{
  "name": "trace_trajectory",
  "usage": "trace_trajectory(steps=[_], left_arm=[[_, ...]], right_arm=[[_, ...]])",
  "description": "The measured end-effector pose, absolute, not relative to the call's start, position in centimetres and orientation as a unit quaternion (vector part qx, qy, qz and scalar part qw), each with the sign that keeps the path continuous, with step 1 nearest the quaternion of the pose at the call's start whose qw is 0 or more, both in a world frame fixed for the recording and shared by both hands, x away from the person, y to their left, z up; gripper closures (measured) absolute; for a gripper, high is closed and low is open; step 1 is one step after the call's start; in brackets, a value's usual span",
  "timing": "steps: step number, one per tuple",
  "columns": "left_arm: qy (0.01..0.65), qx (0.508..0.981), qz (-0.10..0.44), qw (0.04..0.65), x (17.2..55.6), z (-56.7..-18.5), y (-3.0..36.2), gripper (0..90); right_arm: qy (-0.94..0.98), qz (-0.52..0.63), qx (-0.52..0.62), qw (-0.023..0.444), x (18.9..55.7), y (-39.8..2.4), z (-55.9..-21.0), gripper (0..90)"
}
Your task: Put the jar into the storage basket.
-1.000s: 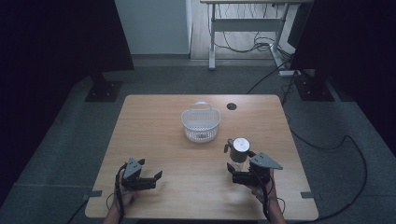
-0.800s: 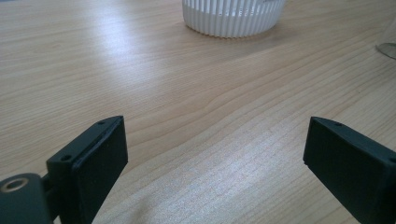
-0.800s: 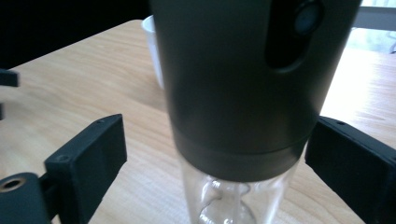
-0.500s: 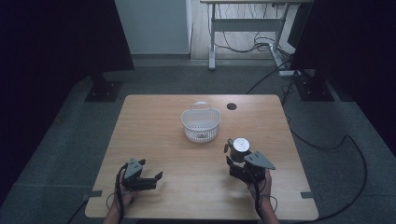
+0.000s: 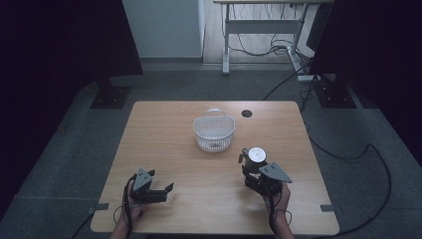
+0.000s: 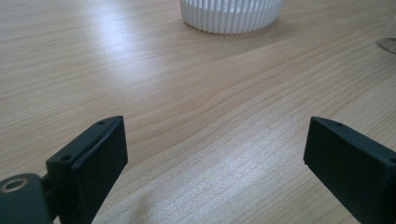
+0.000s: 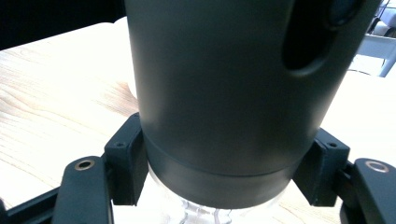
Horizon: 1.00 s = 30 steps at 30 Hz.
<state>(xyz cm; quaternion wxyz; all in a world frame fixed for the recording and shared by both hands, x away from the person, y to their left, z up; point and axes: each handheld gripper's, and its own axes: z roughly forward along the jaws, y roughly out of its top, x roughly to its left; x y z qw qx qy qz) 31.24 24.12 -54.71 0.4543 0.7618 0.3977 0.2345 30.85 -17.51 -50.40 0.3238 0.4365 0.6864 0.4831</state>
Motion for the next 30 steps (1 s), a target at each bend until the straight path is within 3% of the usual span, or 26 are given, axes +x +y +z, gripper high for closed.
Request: trace_trajectory(steps=[30], left_arm=[[0.396,0.764,0.237,0.451,31.2,-54.7,24.0,5.7]], right_arm=[[0.677,0.500,0.427,0.331,29.6,-16.8,-48.6,30.7]])
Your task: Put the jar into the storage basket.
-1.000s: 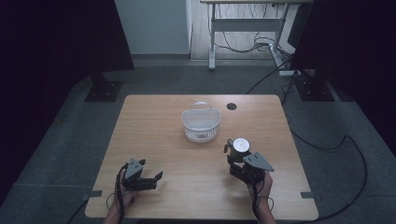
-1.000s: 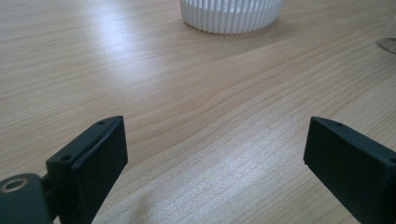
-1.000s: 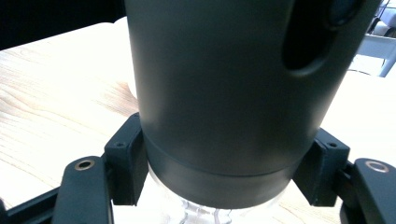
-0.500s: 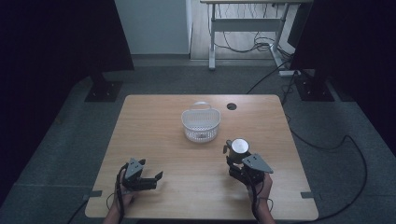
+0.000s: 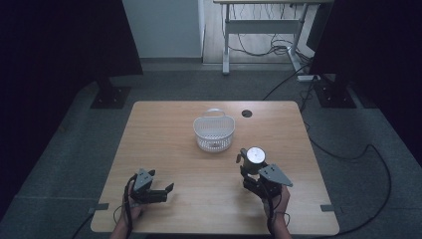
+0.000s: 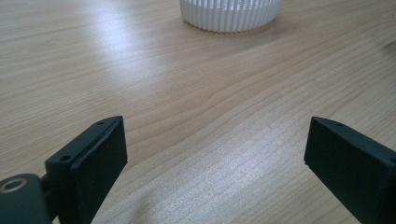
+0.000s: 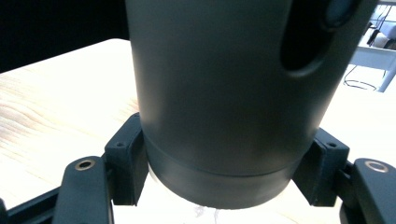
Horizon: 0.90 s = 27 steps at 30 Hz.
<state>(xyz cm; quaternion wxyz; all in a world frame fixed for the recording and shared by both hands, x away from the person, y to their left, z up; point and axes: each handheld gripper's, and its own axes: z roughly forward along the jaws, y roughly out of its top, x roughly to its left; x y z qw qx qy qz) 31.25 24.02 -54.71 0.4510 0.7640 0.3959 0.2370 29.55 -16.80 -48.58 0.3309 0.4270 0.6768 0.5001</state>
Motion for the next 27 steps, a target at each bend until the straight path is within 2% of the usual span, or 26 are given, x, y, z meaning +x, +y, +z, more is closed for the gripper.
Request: trace_trajectory(steps=[27], left_arm=[[0.397,0.766,0.213,0.458,31.6,-54.7,24.3,5.4]], right_arm=[[0.665,0.491,0.428,0.366,30.5,-15.8,-43.8,30.6]])
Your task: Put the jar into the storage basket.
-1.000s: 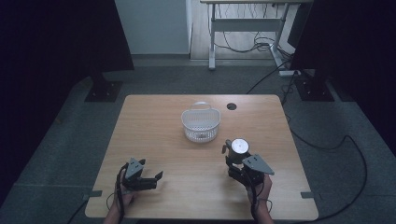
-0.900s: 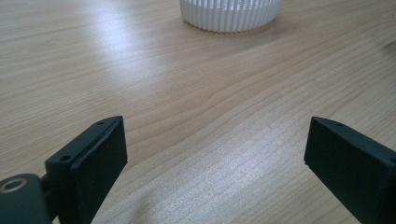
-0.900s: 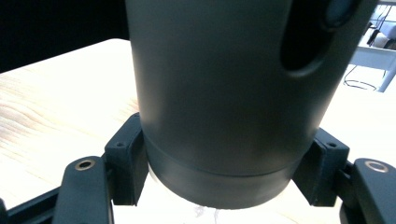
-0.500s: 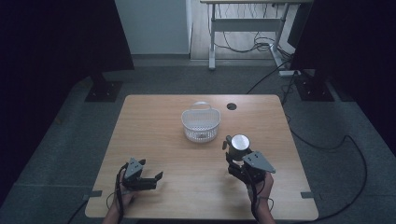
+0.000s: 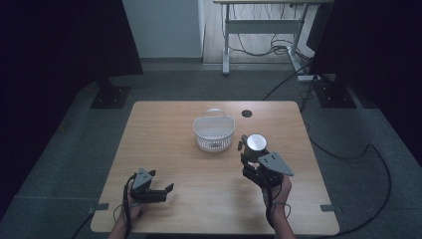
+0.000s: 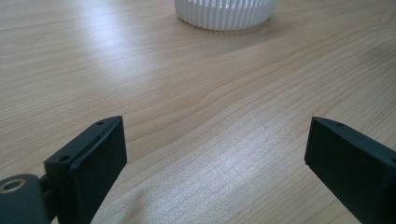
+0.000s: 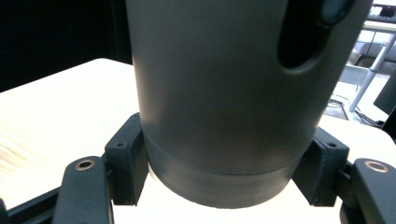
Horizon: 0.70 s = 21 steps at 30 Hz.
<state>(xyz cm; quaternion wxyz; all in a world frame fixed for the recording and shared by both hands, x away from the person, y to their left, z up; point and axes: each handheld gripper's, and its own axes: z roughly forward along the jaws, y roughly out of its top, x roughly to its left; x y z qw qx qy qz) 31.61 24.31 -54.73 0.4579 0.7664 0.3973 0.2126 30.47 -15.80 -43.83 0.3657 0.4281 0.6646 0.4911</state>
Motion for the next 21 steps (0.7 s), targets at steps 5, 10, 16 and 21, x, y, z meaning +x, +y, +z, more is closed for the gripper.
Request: trace_trajectory(steps=[5,10,16,21], left_arm=[[0.395,0.769,0.211,0.456,31.6,-54.7,24.3,5.4],[0.395,0.770,0.208,0.456,31.7,-54.7,24.3,5.4],[0.396,0.770,0.209,0.455,31.7,-54.7,24.3,5.4],[0.395,0.771,0.208,0.455,31.7,-54.7,24.3,5.3]], right_arm=[[0.665,0.490,0.427,0.368,31.0,-15.1,-43.1,30.7],[0.662,0.498,0.423,0.367,31.5,-14.6,-42.2,30.7],[0.664,0.501,0.416,0.368,32.1,-14.0,-41.3,30.7],[0.666,0.501,0.414,0.366,32.7,-13.6,-41.1,30.7]])
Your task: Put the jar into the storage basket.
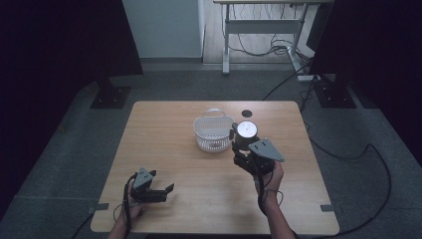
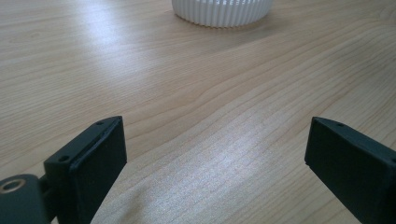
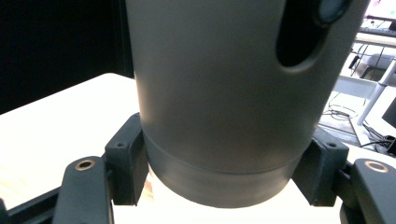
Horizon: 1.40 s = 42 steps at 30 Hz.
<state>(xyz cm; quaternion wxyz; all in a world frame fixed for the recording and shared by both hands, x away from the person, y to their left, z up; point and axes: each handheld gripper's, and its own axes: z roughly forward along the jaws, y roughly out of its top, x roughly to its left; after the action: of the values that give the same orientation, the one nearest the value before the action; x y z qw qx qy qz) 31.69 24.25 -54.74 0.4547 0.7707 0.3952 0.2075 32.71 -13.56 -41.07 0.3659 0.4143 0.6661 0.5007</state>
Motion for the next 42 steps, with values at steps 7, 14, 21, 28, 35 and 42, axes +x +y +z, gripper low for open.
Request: trace_trajectory(steps=[7,14,21,28,35,42], left_arm=[[0.397,0.771,0.204,0.454,31.8,-54.8,24.3,5.4],[0.398,0.773,0.203,0.451,31.8,-54.8,24.2,5.4],[0.400,0.774,0.200,0.449,31.9,-54.8,24.2,5.9],[0.400,0.775,0.198,0.448,32.0,-54.8,24.2,5.9],[0.401,0.774,0.196,0.448,32.0,-54.8,24.2,6.0],[0.402,0.774,0.194,0.448,32.1,-54.8,24.3,6.0]], right_arm=[[0.666,0.500,0.417,0.365,33.5,-13.3,-41.0,30.7],[0.664,0.501,0.422,0.362,34.3,-13.2,-40.6,30.7],[0.667,0.500,0.418,0.360,35.2,-12.8,-40.0,30.7],[0.674,0.497,0.416,0.355,36.0,-12.2,-39.9,30.7],[0.674,0.498,0.415,0.355,36.5,-11.9,-39.9,30.7],[0.673,0.500,0.416,0.353,37.0,-11.9,-39.6,30.7]])
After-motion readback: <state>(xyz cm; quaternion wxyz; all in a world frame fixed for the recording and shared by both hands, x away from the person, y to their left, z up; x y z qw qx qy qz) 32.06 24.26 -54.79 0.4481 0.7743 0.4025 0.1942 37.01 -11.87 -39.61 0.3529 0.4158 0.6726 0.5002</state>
